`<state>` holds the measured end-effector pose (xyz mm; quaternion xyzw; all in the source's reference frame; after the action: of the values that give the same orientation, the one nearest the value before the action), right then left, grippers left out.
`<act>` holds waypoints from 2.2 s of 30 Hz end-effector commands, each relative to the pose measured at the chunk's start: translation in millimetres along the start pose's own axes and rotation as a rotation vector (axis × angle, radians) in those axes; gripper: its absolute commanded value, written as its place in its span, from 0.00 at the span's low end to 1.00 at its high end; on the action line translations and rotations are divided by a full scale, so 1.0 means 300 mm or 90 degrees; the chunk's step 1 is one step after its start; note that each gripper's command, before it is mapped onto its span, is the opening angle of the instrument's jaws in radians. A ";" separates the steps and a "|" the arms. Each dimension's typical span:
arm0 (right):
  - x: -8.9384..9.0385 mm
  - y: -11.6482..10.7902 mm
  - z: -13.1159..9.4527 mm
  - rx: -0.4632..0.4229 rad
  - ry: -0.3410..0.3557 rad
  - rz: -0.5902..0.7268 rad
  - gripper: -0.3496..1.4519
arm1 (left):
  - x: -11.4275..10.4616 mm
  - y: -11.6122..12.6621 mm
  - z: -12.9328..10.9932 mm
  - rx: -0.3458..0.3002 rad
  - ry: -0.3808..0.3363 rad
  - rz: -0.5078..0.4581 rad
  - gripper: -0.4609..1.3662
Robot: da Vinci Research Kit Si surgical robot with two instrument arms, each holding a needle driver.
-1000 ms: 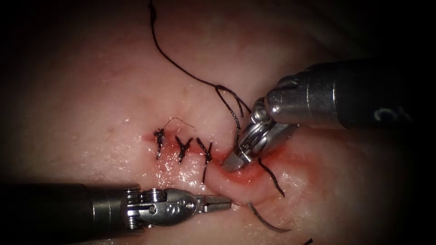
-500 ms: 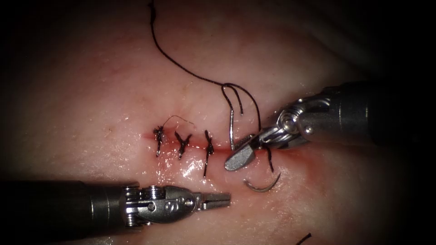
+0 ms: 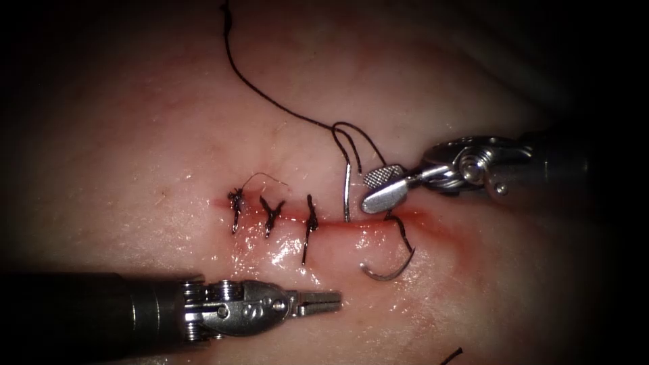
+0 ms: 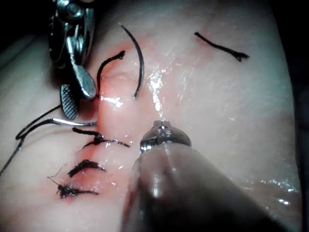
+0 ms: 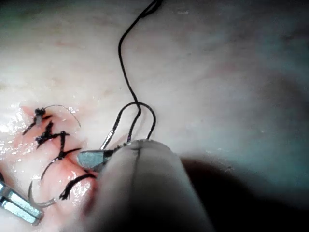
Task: Wound Closure
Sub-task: Extract the needle from the tissue with the left gripper
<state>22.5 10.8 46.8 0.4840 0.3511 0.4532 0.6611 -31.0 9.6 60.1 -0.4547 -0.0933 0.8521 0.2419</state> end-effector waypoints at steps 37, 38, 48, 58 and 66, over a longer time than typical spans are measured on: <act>0.0000 0.0056 0.0036 0.042 0.070 0.030 0.76 | 0.0214 -0.0060 0.0051 0.051 0.066 0.045 0.56; 0.0001 0.0057 0.0030 0.035 0.075 0.030 0.76 | 0.0219 -0.0064 0.0054 0.053 0.067 0.043 0.45; 0.0001 0.0052 -0.0057 0.051 0.082 0.030 0.77 | 0.0238 -0.0079 0.0090 0.057 0.070 0.028 0.06; 0.0013 -0.0033 -0.0185 0.096 0.117 0.032 0.76 | 0.0242 -0.0090 0.0089 0.051 0.077 -0.004 0.06; -0.0037 -0.0071 -0.0308 0.131 0.134 -0.001 0.74 | 0.0232 -0.0093 0.0042 -0.019 0.116 -0.084 0.06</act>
<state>14.1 12.3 42.0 0.4969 0.4644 0.4634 0.5681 -34.2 15.7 56.8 -0.5246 -0.1106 0.7872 0.3048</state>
